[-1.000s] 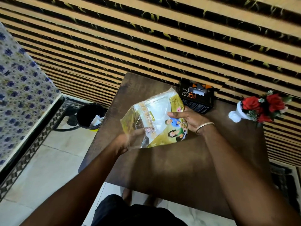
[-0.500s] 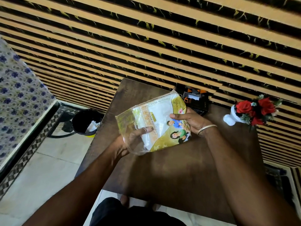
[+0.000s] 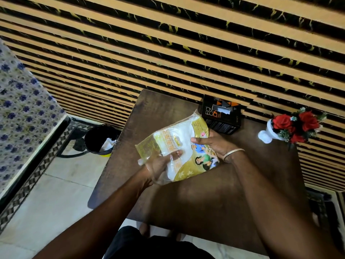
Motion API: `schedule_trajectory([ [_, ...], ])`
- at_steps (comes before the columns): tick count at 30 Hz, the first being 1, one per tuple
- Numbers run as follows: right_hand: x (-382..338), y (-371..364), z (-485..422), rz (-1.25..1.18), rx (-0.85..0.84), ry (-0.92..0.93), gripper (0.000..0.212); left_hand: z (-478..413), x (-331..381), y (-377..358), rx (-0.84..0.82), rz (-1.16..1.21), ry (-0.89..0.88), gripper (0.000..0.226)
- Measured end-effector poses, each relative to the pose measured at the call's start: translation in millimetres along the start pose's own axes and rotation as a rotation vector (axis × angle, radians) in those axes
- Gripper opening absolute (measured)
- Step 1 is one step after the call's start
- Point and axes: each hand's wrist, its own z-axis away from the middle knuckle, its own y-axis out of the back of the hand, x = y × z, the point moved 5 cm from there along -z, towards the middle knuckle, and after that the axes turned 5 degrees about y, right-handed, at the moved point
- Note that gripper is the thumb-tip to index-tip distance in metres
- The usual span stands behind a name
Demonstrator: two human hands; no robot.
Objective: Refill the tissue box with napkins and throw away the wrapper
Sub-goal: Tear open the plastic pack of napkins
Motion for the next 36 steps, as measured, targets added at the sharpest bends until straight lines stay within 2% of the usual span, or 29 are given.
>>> schedule_trajectory([
  [4, 10, -1, -3, -0.003, 0.007, -0.020, 0.041, -7, -9, 17, 0.096, -0.147, 0.014, 0.046],
  [6, 14, 2, -4, 0.013, 0.041, -0.025, 0.041, -5, -7, 24, 0.184, -0.184, 0.019, 0.037],
  [8, 18, 4, -4, 0.069, 0.061, -0.027, 0.038, -2, -1, 33, 0.227, -0.181, -0.002, 0.016],
  [11, 29, 6, -10, 0.127, 0.089, -0.042, 0.030, 7, 12, 50, 0.186, -0.225, -0.072, 0.021],
  [14, 38, 14, -14, 0.166, 0.257, -0.051, 0.018, 17, 24, 79, 0.187, -0.269, -0.078, 0.032],
  [18, 61, 32, -18, 0.099, 0.579, -0.121, 0.033, 35, 44, 141, 0.377, -0.195, -0.167, 0.040],
  [20, 74, 35, -24, 0.012, 0.670, -0.165, 0.035, 46, 53, 175, 0.488, -0.139, -0.213, 0.042],
  [24, 82, 15, -54, -0.073, 0.638, -0.252, 0.027, 71, 67, 214, 0.627, -0.049, -0.308, 0.046],
  [28, 61, -5, -104, -0.101, 0.563, -0.186, 0.028, 86, 70, 219, 0.598, -0.091, -0.290, 0.038],
  [31, 39, -9, -145, -0.071, 0.564, -0.131, 0.009, 83, 71, 211, 0.579, -0.104, -0.268, 0.037],
  [36, 5, -11, -193, -0.098, 0.582, -0.061, 0.011, 56, 75, 195, 0.544, -0.089, -0.231, 0.037],
])
